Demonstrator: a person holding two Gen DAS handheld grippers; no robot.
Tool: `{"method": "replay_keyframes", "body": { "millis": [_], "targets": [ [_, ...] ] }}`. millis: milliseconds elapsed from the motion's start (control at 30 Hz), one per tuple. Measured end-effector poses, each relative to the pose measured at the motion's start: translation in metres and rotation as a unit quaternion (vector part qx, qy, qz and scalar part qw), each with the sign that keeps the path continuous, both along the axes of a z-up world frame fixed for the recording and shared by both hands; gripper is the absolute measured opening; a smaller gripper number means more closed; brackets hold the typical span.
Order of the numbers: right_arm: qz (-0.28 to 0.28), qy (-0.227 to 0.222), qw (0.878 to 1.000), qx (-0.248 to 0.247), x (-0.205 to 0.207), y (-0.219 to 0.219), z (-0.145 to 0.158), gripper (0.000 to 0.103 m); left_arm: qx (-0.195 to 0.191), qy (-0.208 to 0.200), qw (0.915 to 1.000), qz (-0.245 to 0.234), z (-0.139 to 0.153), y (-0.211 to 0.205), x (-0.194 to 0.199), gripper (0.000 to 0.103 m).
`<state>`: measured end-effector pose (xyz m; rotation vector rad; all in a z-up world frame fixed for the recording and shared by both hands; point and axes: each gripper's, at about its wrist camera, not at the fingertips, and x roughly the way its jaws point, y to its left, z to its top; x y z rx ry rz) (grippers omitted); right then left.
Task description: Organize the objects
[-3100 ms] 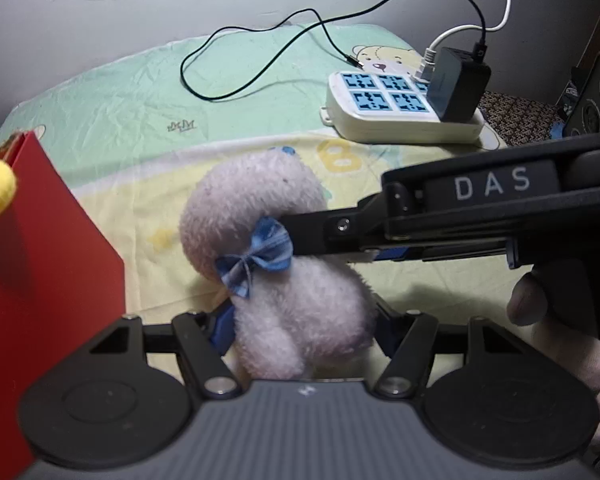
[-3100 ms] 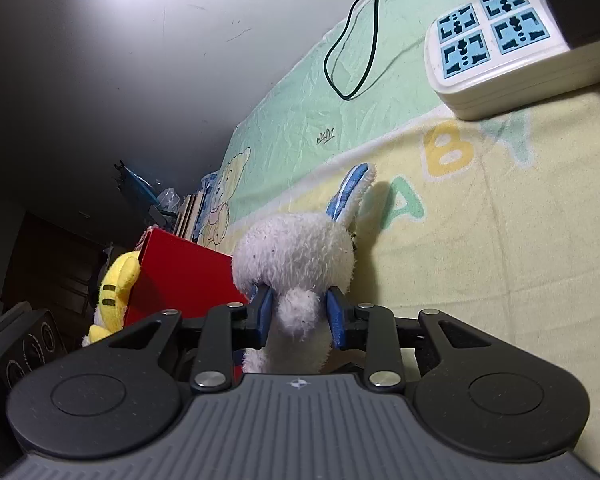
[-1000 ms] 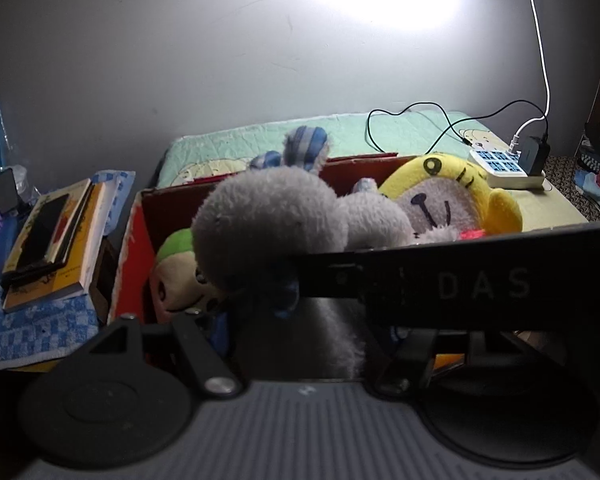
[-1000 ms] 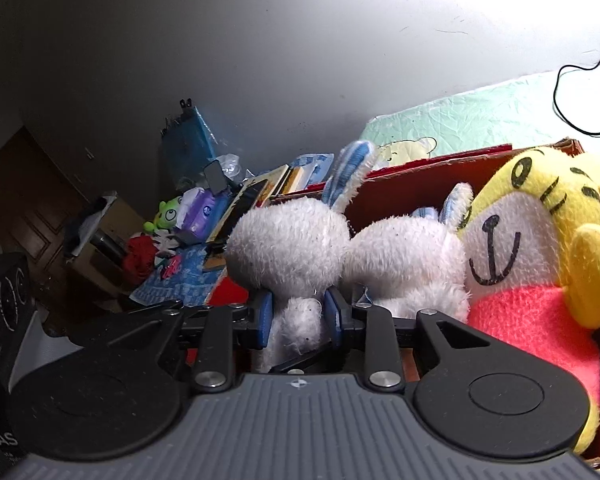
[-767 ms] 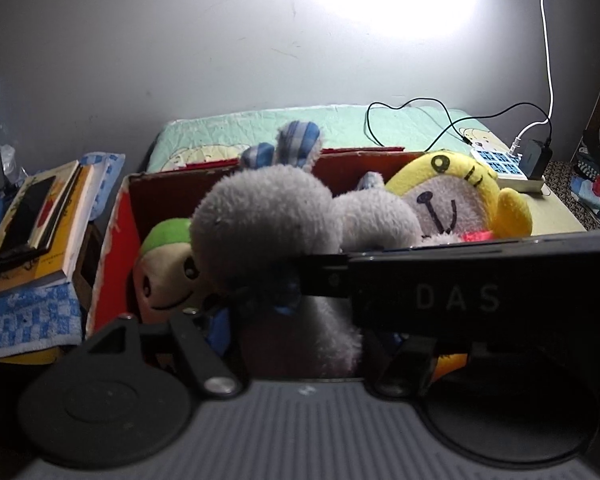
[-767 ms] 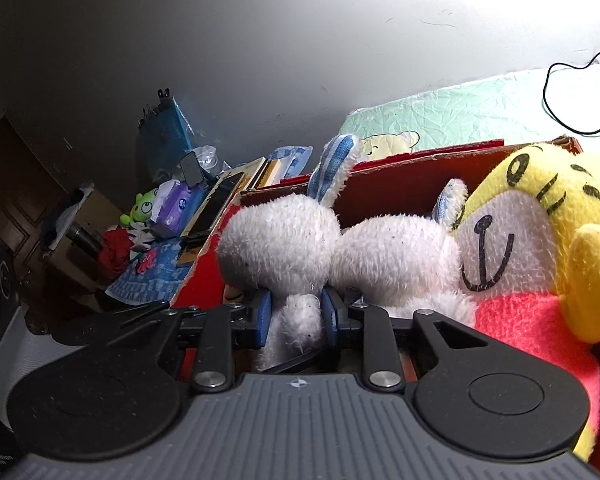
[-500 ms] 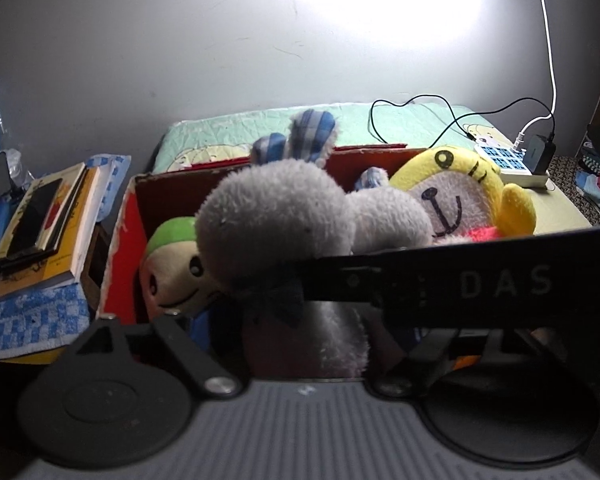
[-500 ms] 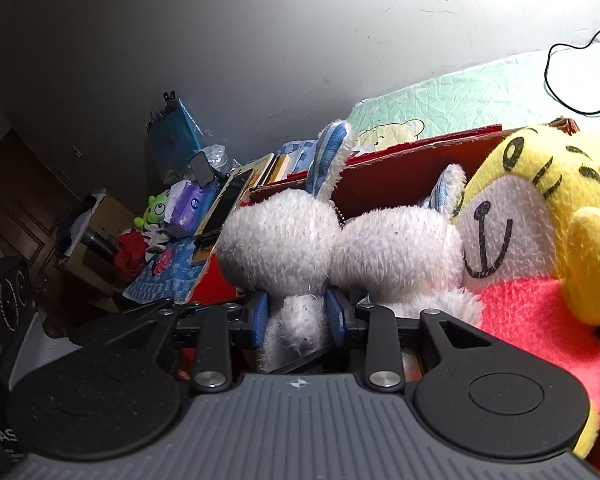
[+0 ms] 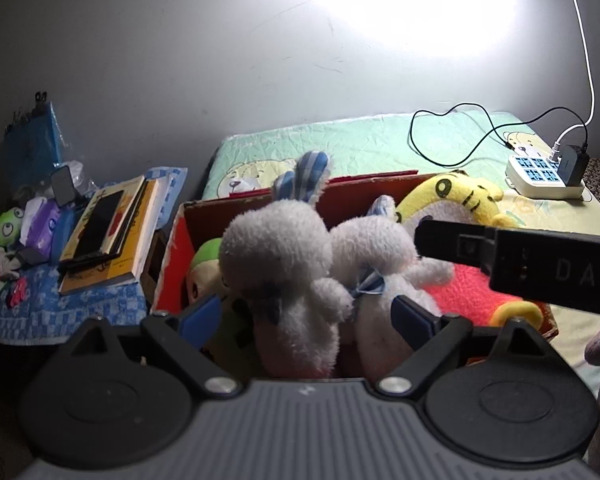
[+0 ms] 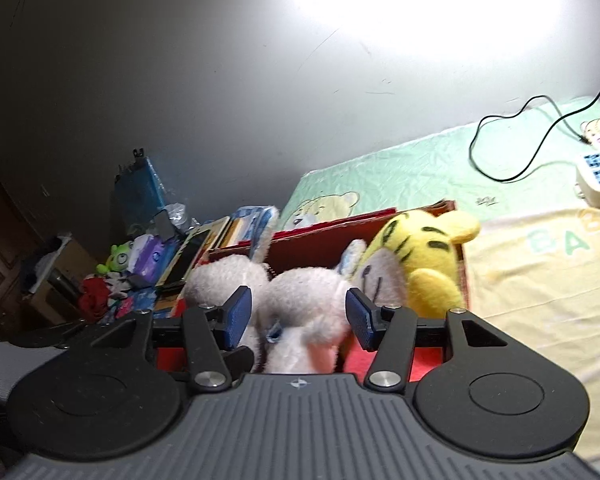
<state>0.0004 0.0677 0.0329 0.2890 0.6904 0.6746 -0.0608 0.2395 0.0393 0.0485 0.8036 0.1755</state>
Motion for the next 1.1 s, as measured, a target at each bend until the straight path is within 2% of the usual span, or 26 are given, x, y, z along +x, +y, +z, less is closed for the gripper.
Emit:
{"method": "replay_keyframes", "body": {
  "millis": [267, 600, 733, 900, 1100],
  "targets": [
    [-0.051, -0.021, 0.997, -0.053, -0.015, -0.053, 0.001, 0.065, -0.01, 0.017, 0.9997, 0.015, 0.007, -0.055, -0.011, 0.095],
    [-0.113, -0.007, 0.988, -0.106, -0.032, -0.124, -0.008, 0.072, -0.022, 0.049, 0.9985, 0.012, -0.006, -0.128, -0.025, 0.095],
    [-0.132, 0.003, 0.984, -0.123, -0.04, -0.148, -0.013, 0.072, -0.025, 0.053, 0.9982, 0.008, -0.013, -0.154, -0.033, 0.1],
    [-0.143, 0.023, 0.979, -0.142, -0.046, -0.167, -0.022, 0.075, -0.042, 0.072, 0.9965, 0.007, -0.022, -0.173, -0.039, 0.1],
    [-0.135, 0.038, 0.978, -0.152, -0.053, -0.174, -0.03, 0.076, -0.021, 0.095, 0.9951, 0.018, -0.034, -0.186, -0.041, 0.1]
  ]
}}
